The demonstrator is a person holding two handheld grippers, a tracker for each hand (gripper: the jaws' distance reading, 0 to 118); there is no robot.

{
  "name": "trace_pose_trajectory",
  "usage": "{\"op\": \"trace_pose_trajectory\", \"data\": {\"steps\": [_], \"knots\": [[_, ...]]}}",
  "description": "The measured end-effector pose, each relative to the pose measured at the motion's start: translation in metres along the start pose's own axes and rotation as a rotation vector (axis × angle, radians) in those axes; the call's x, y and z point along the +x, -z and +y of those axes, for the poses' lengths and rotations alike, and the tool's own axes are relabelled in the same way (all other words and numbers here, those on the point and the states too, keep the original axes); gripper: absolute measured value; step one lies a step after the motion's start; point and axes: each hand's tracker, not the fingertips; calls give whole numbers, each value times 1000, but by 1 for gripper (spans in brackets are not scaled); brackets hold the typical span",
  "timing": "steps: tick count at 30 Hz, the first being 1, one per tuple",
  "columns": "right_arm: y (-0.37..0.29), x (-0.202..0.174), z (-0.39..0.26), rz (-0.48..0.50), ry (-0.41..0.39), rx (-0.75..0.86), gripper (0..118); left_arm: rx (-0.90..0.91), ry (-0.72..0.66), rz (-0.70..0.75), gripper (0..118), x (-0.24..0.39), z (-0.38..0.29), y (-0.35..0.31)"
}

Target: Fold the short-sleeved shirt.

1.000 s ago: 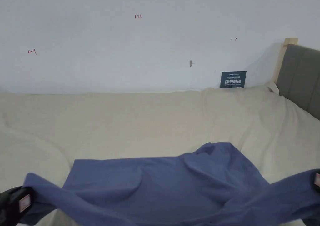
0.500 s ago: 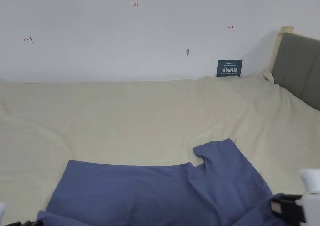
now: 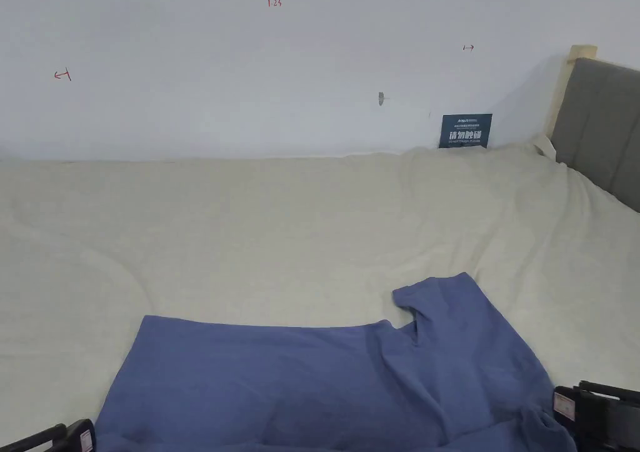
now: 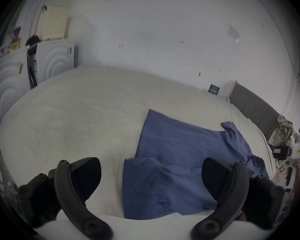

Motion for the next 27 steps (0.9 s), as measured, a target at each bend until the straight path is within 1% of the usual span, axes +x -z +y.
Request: {"op": "trace_pose_trajectory", "data": {"steps": [1, 2, 3, 4, 5, 6, 7, 9, 10, 11, 12, 14, 16, 17, 18, 20, 21, 22, 23, 24, 25, 26, 27], "knots": [[-11, -7, -1, 15, -37, 21, 85, 5, 5, -6, 109, 6, 1, -10], [-21, -12, -5, 42, -66, 69, 85, 9, 18, -19, 109, 10, 0, -20], [-33, -23, -12, 71, -104, 138, 77, 54, 46, -68, 105, 18, -3, -34], [-39, -31, -15, 99, -125, 173, 56, 108, 85, -75, 89, 9, -10, -37], [-39, -36, -18, 86, -135, 182, 0, 125, 140, -57, 28, 16, -14, -41], [-47, -41, -17, 84, -151, 189, 0, 151, 208, 38, 0, 23, -20, -45], [-40, -46, -18, 112, -124, 208, 0, 168, 259, -10, 0, 27, -23, -49], [-37, -52, -14, 174, -73, 220, 0, 136, 294, -118, 0, 42, -18, -56], [-35, -55, -11, 173, -50, 217, 0, 121, 320, -105, 0, 48, -15, -55], [-23, -46, -14, 178, -34, 201, 0, 150, 375, -85, 0, 56, -9, -53], [-19, -47, -12, 182, -22, 198, 0, 174, 440, -68, 0, 61, 4, -46], [-14, -50, -7, 193, -51, 215, 0, 179, 479, -58, 0, 67, 32, -29], [-12, -62, 1, 175, -144, 236, 0, 130, 432, -85, 0, 59, 80, 10], [-9, -65, 4, 166, -167, 239, 0, 84, 388, -142, 0, 54, 99, 32], [-4, -69, 7, 167, -172, 236, 0, 1, 357, -159, 0, 50, 118, 58], [5, -66, 12, 200, -156, 219, 0, -243, 278, -149, 0, 50, 157, 120], [10, -66, 13, 217, -148, 211, 0, -384, 216, -128, 0, 43, 171, 159], [14, -65, 14, 221, -142, 211, 0, -506, 169, -136, 0, 35, 177, 190], [12, -72, 14, 216, -151, 217, 0, -584, 130, -150, 0, 28, 179, 215], [16, -73, 14, 216, -151, 211, 0, -657, 112, -139, 0, 24, 179, 243], [18, -74, 14, 211, -155, 201, 0, -699, 129, -136, 3, 21, 176, 260], [21, -75, 14, 206, -159, 191, 0, -695, 160, -127, 27, 19, 174, 275], [23, -75, 15, 201, -162, 179, 0, -688, 203, -99, 58, 20, 171, 288]]}}
